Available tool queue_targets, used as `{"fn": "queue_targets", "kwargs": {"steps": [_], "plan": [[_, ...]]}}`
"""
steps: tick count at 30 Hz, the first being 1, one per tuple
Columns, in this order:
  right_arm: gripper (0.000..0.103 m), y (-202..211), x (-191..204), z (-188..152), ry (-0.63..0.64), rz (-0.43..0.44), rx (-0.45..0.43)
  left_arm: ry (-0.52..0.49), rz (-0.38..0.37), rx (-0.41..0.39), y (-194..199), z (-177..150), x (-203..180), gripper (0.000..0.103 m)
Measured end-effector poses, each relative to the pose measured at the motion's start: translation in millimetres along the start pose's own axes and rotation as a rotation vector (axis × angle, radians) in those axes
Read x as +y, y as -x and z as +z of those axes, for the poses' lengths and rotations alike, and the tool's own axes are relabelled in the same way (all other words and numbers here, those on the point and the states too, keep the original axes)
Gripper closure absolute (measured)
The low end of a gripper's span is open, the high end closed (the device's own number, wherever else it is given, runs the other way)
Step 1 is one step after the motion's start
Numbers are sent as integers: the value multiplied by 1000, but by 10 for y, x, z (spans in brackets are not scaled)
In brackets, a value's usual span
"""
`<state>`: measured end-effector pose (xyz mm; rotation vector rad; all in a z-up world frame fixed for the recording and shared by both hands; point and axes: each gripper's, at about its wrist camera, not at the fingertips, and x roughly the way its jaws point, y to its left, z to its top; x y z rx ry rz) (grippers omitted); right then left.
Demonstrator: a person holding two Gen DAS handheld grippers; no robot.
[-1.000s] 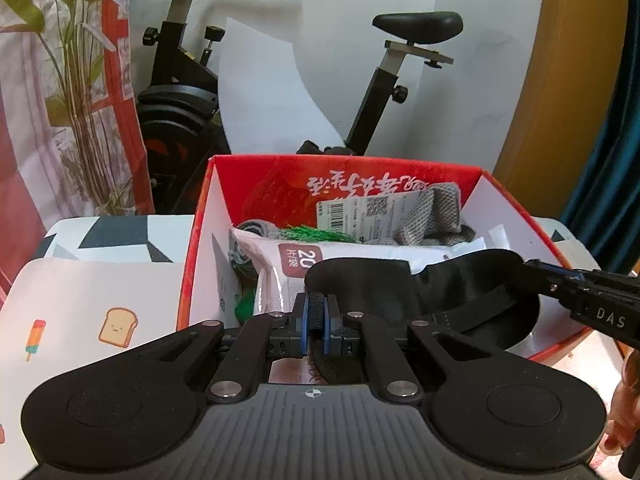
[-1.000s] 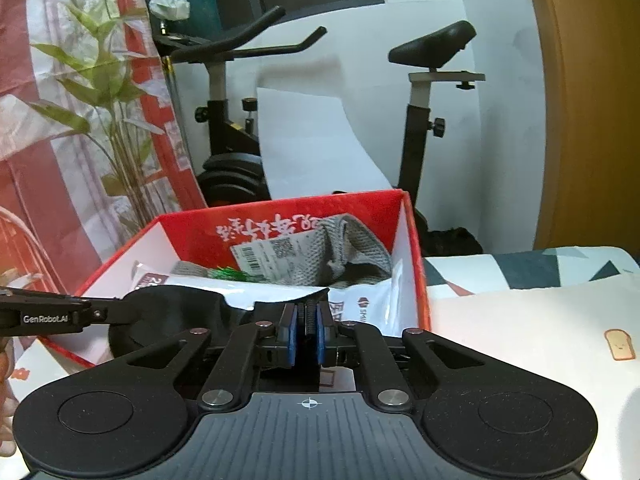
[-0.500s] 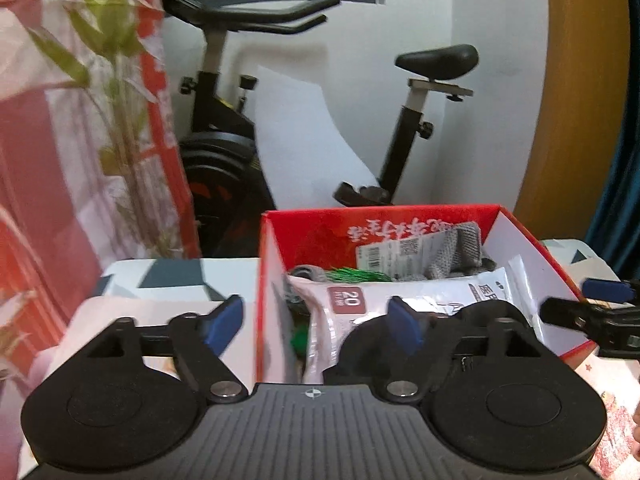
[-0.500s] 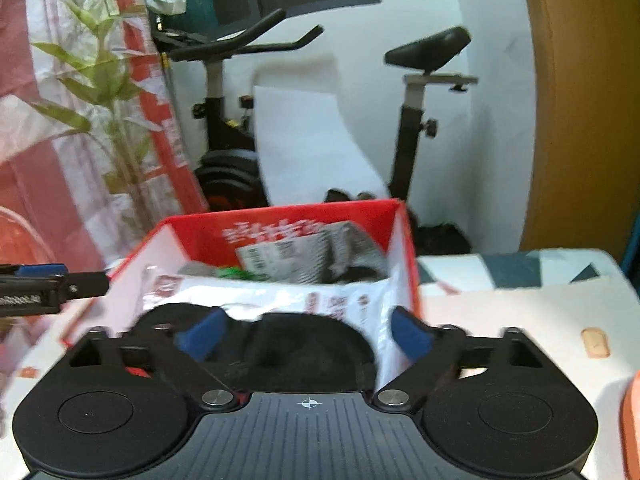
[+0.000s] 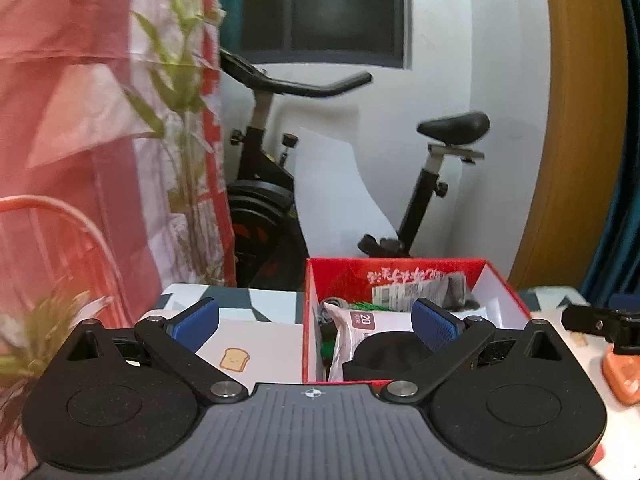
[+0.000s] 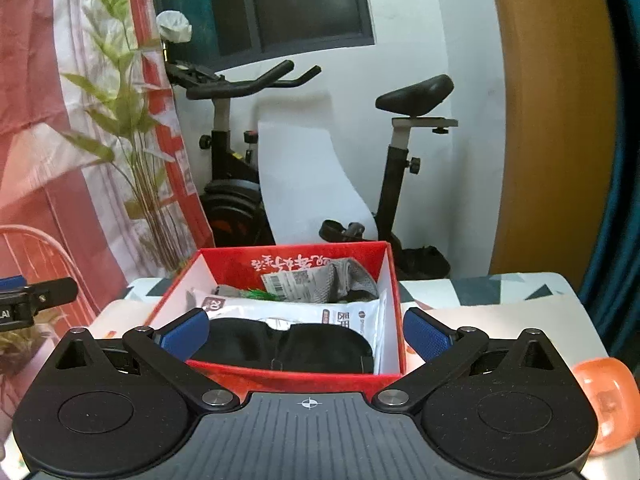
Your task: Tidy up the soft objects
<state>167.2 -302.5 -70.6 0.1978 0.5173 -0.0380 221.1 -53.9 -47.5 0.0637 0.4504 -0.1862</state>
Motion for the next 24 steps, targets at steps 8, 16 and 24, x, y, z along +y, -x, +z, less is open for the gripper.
{"fn": "queue_targets", "kwargs": {"steps": [8, 16, 24], "plan": [[0, 601, 113, -30, 37, -5, -66, 66, 119, -56, 694, 28, 87, 0], [0, 1092, 261, -115, 63, -1, -127, 76, 112, -100, 1327, -25, 84, 0], [0, 1529, 392, -156, 96, -16, -165, 51, 133, -143, 1814, -133, 52, 0]]}}
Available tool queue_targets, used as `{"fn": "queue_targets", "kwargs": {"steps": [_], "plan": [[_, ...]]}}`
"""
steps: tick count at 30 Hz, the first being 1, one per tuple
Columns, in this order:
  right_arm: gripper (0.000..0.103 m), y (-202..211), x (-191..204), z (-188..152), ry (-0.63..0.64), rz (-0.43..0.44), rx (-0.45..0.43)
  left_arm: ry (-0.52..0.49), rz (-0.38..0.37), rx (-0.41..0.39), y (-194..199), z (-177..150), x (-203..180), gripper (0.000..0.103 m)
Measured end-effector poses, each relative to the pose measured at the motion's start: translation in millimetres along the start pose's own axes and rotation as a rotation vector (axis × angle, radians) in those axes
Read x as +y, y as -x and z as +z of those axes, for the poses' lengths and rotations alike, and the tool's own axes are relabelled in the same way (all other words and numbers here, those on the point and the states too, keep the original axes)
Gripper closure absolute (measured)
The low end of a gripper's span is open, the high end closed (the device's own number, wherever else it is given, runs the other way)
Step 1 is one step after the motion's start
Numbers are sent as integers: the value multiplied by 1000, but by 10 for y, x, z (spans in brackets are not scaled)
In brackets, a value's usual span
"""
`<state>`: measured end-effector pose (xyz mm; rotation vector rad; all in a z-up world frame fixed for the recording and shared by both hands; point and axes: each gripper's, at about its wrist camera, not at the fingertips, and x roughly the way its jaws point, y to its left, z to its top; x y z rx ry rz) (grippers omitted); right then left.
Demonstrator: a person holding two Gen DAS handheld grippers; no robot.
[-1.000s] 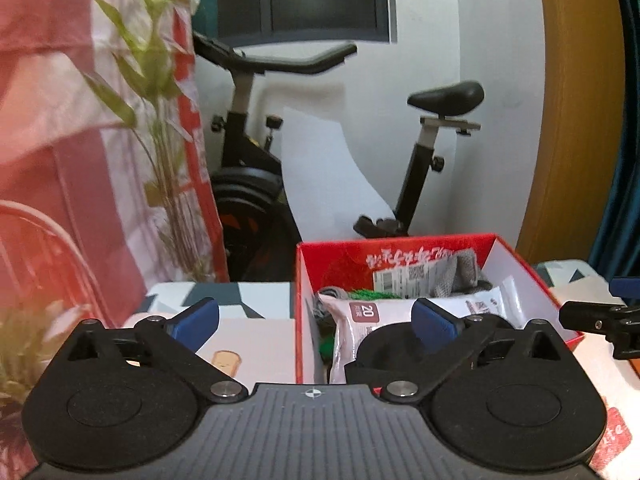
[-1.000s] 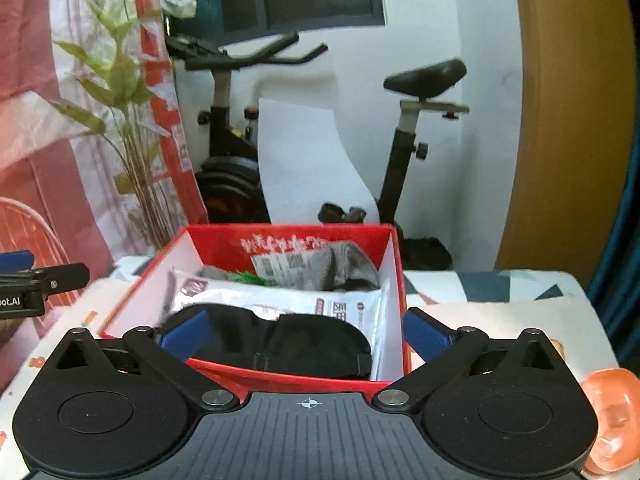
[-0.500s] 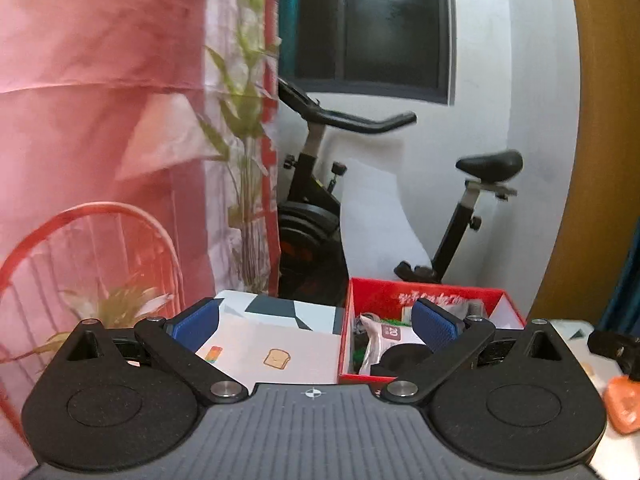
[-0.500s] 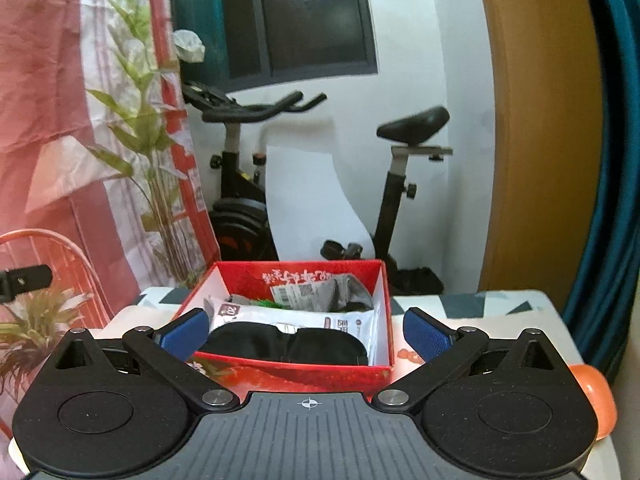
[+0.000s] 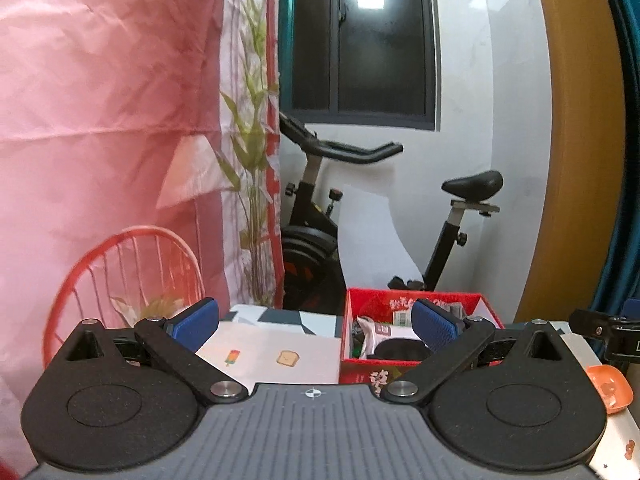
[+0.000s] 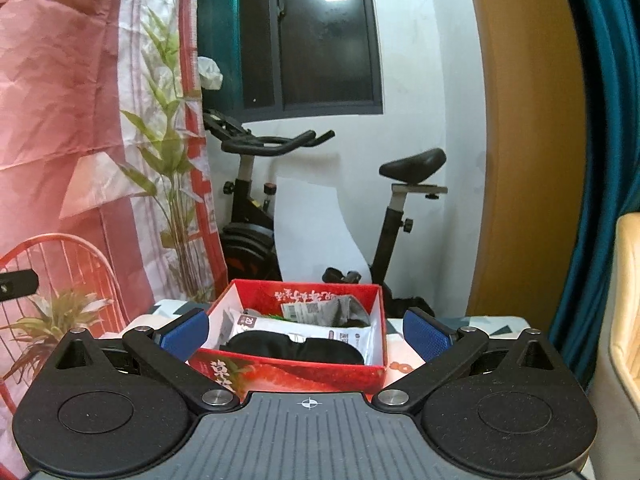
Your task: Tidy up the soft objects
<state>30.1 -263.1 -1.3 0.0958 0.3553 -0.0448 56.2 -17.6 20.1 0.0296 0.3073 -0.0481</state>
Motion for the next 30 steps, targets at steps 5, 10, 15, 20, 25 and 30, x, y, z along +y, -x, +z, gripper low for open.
{"fn": "queue_targets", "kwargs": {"steps": [5, 10, 15, 20, 25, 30], "plan": [[0, 113, 37, 88, 16, 2, -28, 5, -6, -46, 157, 92, 6, 0], [0, 168, 76, 113, 25, 4, -36, -1, -24, -56, 241, 92, -78, 0], [0, 202, 108, 136, 31, 5, -43, 9, -14, -50, 238, 81, -58, 0], [0, 217, 140, 151, 38, 3, -50, 19, -7, -48, 237, 96, -7, 0], [0, 227, 144, 148, 37, -7, -50, 29, -20, -39, 250, 99, -7, 0], [0, 233, 97, 155, 24, -17, -52, 26, -15, -48, 274, 99, -14, 0]]}}
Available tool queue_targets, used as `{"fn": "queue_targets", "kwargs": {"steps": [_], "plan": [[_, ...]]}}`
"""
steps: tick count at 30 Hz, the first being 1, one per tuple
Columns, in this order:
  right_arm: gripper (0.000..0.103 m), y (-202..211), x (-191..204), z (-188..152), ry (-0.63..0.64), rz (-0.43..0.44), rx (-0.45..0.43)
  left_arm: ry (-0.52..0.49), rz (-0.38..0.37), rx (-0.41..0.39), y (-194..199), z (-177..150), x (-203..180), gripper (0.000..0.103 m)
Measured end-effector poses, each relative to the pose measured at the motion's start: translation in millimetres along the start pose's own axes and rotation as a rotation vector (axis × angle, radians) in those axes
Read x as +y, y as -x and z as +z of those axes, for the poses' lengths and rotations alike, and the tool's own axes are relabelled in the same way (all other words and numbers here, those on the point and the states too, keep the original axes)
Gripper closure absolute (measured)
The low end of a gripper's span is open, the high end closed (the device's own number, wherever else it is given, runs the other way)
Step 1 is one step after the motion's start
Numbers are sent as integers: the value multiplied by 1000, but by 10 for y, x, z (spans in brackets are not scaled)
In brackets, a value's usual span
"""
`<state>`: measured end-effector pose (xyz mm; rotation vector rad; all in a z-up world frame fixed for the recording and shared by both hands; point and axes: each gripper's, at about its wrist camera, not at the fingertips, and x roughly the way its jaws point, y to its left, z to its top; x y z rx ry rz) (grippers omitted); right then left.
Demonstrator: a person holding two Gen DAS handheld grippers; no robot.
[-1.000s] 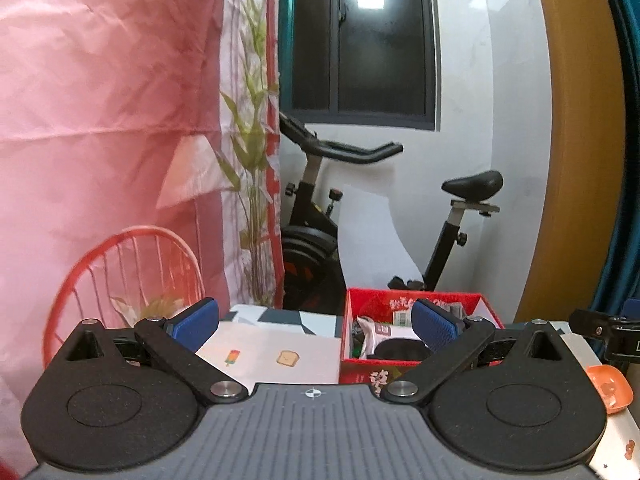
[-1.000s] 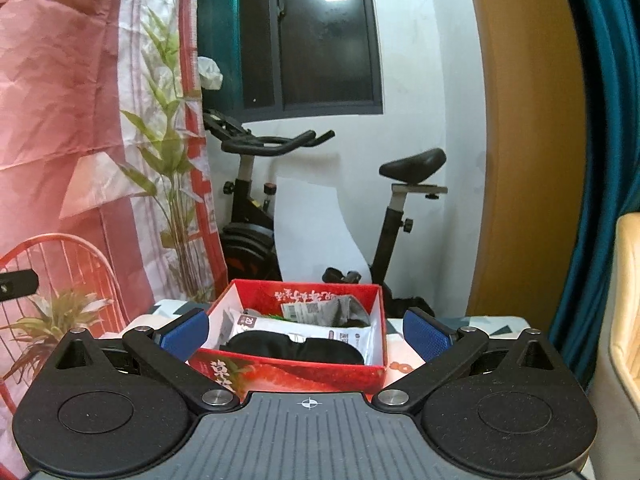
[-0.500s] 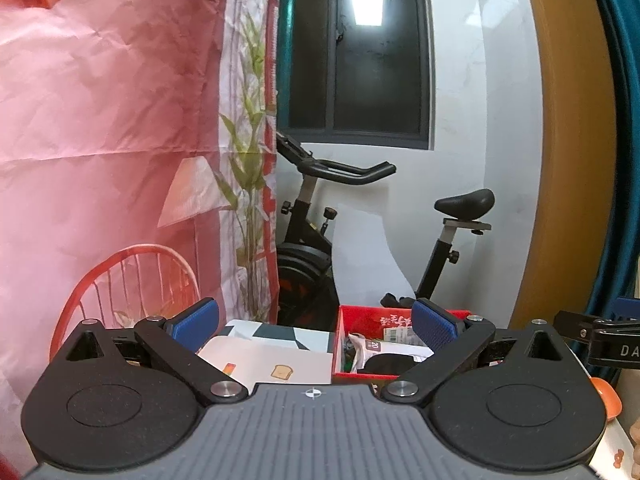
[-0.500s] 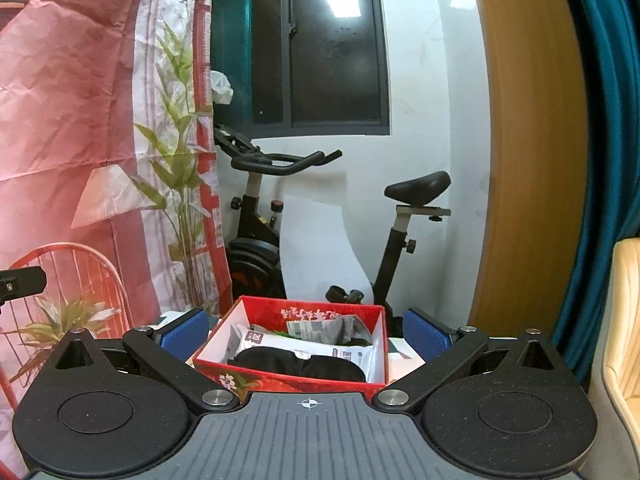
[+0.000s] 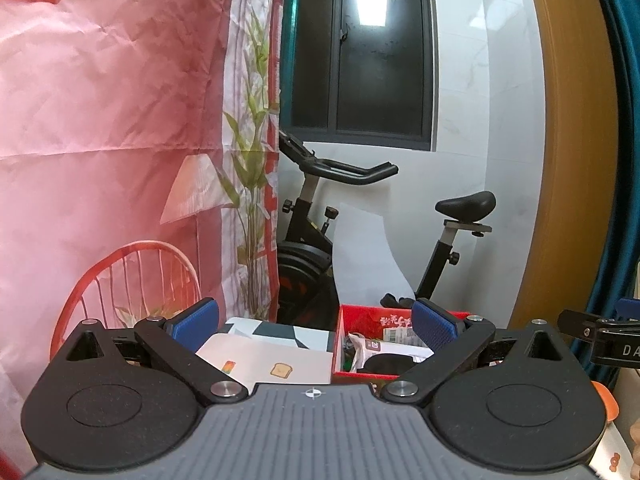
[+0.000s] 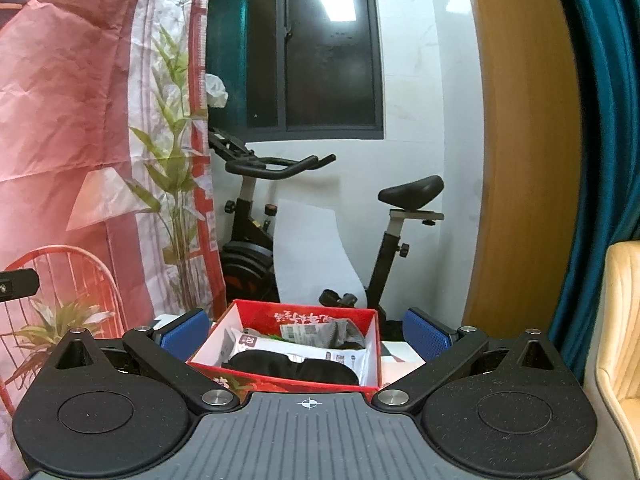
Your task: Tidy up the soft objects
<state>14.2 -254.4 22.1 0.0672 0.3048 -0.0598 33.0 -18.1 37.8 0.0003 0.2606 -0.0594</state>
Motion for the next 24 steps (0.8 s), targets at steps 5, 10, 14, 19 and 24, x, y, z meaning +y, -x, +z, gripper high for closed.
{"fn": "queue_targets", "kwargs": {"steps": [5, 10, 14, 19, 24], "plan": [[0, -1, -48, -10, -7, -10, -4, -1, 1, -5, 11, -4, -12, 0], [0, -5, -65, -7, -10, -15, -7, -3, 1, -9, 5, 1, 5, 0], [0, -1, -70, -2, -11, -17, -8, -4, -2, -15, 17, 7, 6, 0], [0, 12, -78, 21, -11, -22, -11, -5, -5, -20, 40, 13, -1, 0], [0, 47, -80, 52, -6, -23, -19, -2, -5, -27, 56, 29, 5, 0]]}}
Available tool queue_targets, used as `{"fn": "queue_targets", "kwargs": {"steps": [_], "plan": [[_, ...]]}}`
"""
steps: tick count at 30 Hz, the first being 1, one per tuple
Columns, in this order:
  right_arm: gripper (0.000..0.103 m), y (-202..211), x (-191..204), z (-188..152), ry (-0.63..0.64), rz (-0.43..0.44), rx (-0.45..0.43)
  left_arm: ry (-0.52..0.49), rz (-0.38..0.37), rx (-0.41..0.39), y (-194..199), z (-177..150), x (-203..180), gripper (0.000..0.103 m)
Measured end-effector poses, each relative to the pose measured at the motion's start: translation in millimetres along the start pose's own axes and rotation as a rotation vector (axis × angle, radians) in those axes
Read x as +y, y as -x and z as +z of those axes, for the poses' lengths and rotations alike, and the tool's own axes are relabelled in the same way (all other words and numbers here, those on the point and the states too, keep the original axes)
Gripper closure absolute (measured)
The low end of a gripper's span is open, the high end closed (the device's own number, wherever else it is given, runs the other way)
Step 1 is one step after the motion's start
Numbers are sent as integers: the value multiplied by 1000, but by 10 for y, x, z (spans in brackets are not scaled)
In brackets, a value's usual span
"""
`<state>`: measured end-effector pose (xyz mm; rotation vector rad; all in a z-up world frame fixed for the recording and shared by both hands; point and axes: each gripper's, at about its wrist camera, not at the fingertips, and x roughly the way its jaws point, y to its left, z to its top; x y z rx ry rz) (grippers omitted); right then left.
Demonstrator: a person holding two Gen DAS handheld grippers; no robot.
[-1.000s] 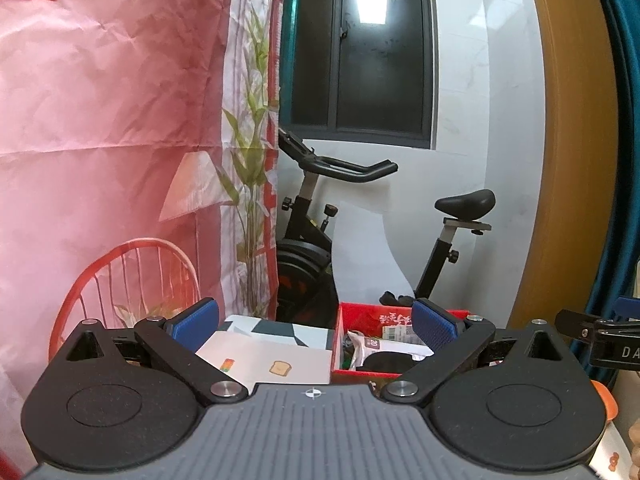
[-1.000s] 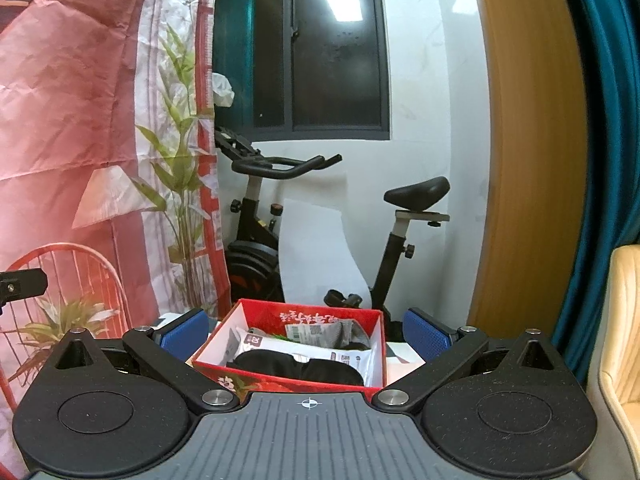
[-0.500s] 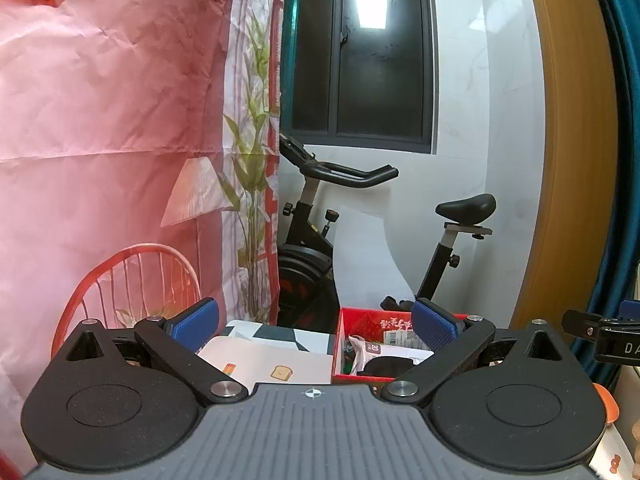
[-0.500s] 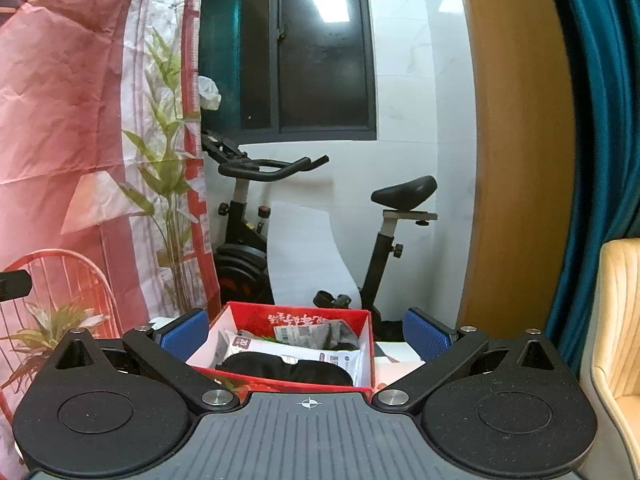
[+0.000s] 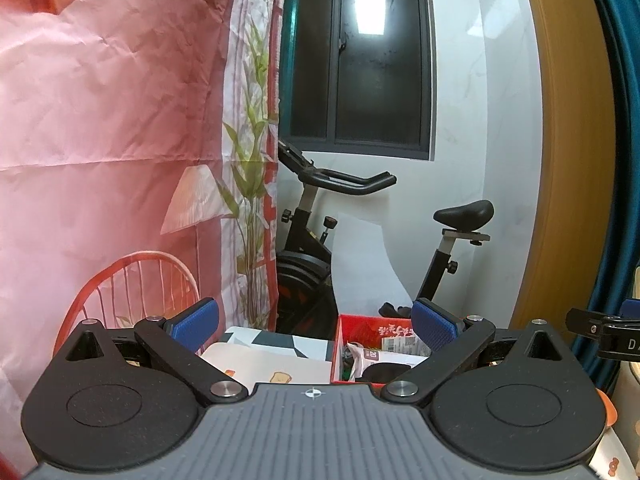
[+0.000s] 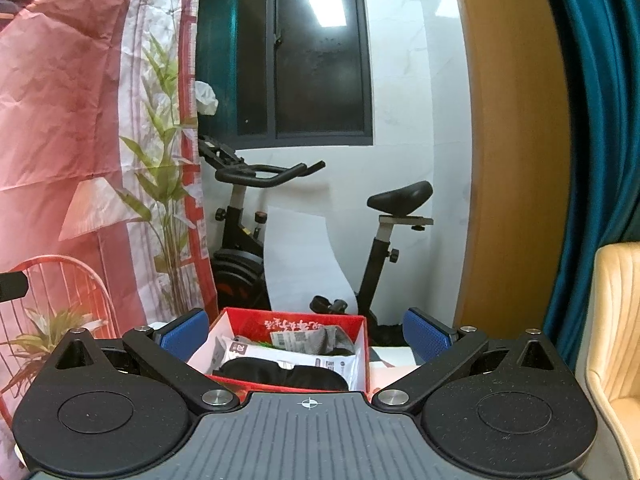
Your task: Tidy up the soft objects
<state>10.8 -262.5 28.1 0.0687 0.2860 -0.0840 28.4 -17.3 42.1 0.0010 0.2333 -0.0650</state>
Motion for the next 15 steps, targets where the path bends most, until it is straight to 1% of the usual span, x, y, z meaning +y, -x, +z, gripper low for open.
{"fn": "queue_targets", "kwargs": {"steps": [9, 15], "plan": [[0, 39, -14, 10, -9, -2, -3, -2, 2, 1, 5, 10, -14, 0], [0, 69, -17, 8, -6, -10, -3, -20, -16, -16, 26, 11, -35, 0]]}}
